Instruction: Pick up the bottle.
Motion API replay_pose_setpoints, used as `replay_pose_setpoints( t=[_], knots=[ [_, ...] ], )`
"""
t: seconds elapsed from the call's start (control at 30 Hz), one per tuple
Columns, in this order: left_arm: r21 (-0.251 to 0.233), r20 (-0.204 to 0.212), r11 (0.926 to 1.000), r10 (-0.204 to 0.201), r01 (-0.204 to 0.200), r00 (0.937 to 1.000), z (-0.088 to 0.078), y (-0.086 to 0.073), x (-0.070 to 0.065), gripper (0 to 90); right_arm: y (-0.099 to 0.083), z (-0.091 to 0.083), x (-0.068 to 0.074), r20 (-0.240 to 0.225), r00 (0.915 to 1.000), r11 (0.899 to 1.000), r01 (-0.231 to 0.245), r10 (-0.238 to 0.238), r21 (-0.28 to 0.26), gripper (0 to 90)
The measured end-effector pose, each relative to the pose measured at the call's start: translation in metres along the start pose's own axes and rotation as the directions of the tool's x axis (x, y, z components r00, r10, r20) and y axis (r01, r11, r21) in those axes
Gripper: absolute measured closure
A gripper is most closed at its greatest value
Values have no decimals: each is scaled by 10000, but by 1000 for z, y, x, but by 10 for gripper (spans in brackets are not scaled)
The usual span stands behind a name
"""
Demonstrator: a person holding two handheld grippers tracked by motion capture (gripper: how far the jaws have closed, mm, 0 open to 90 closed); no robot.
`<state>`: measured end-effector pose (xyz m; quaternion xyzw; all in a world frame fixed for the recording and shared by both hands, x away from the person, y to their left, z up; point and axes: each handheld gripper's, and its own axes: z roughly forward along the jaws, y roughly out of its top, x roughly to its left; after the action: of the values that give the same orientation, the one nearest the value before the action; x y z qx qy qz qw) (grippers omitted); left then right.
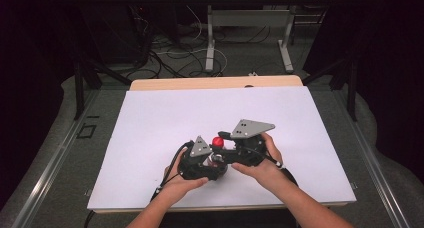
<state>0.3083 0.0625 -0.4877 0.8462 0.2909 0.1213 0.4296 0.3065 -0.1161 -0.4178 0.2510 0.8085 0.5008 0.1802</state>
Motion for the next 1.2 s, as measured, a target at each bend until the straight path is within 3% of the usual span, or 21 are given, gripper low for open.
replay_pose_setpoints(
  t=[0.13,0.2,0.27,0.33,0.4,0.47,0.6,0.7,0.77,0.83,0.9,1.0,1.03,1.07,1.17,1.2],
  knots=[
    [22,30,10000,-41,40,10000,1,0,-2,298,1,4,2,400,9984,9992,-402,402,-15,563],
    [215,53,9997,140,-141,9999,0,0,-1,298,0,5,3,482,9981,9992,-389,385,77,605],
    [265,158,9996,15,-19,9999,0,0,-1,299,0,6,3,490,9979,9991,-414,413,3,609],
    [379,184,9992,147,-154,9997,-1,0,0,299,0,6,1,301,9988,9992,-394,394,-25,612],
    [280,193,9996,31,-37,9998,0,0,0,299,0,6,-2,30,9996,9995,-298,298,55,613],
    [338,254,9994,99,-107,9996,-1,0,0,299,0,6,-7,-442,9990,10000,-74,75,35,614],
    [100,279,9999,98,-100,9996,0,0,-1,299,2,6,-19,-1507,9886,9998,86,-56,194,616],
    [51,334,9999,93,-95,9994,0,0,-2,299,6,7,-30,-2391,9697,9979,581,-496,288,616],
    [199,506,9997,148,-158,9986,-1,1,-2,299,8,8,-36,-3060,9479,9940,1036,-880,351,616],
    [103,538,9998,164,-170,9984,0,0,-3,299,9,9,-41,-3554,9296,9926,1170,-979,326,616],
    [46,600,9998,167,-170,9981,1,0,-4,299,9,10,-47,-4085,9040,9883,1503,-1264,267,616],
    [185,656,9995,247,-260,9975,-1,1,-3,299,9,11,-52,-4473,8843,9870,1596,-1340,198,615],
    [144,609,9996,220,-229,9979,0,1,-3,299,9,11,-52,-4461,8849,9871,1591,-1339,192,614],
    [205,612,9995,241,-254,9978,-1,1,-3,299,9,11,-51,-4343,8907,9874,1575,-1345,173,613],
    [189,542,9997,167,-178,9984,-1,1,-1,299,9,10,-47,-3965,9116,9913,1291,-1088,247,540],
    [192,509,9997,141,-151,9986,-2,1,-1,299,9,9,-44,-3705,9242,9938,1087,-924,234,528]
  ],
)
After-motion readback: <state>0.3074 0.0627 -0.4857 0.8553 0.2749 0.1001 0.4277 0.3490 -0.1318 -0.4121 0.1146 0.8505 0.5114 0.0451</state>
